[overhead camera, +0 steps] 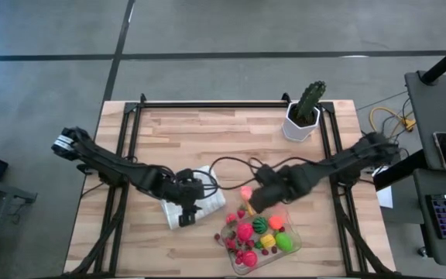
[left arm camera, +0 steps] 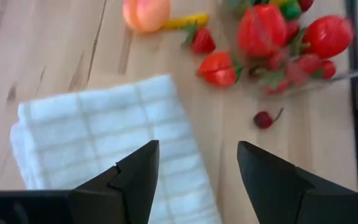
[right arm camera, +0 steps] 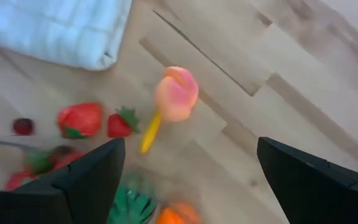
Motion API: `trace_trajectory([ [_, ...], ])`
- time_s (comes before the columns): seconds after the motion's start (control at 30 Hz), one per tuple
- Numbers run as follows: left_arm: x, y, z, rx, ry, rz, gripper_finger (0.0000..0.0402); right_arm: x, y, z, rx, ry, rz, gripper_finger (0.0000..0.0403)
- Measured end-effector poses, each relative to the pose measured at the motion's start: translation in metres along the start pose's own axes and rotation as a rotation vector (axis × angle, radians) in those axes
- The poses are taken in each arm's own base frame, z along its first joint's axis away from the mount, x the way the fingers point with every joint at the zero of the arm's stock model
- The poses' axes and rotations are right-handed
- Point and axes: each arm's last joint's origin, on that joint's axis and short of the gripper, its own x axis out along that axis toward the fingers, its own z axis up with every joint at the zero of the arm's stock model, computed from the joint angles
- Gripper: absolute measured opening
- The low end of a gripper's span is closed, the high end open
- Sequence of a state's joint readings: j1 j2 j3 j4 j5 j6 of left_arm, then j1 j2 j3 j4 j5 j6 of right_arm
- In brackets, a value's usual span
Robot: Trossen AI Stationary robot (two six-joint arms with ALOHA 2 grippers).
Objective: Pick and placing Produce into tupperware
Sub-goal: Put the peach into the transparent bin
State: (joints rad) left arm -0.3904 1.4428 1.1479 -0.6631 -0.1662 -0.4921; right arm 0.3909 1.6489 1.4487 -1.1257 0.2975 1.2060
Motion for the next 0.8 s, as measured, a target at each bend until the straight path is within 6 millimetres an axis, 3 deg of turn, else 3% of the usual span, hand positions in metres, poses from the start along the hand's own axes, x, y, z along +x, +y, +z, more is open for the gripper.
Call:
trace_trajectory([
  [0.23,0.006,0.013,-0.029,-0.042,0.055,0.03,0.0203,0.036,-0.001,0.021,-0.112,0.1,-0.056,0.0357],
  [0.47,0.017,0.025,-0.057,-0.086,0.075,0.038,0.0202,0.076,0.002,0.042,-0.141,0.213,0.01,0.0357],
  [0.8,0.012,0.028,-0.061,-0.079,0.044,0.013,0.0202,0.109,0.005,0.044,-0.161,0.264,-0.031,0.0357],
])
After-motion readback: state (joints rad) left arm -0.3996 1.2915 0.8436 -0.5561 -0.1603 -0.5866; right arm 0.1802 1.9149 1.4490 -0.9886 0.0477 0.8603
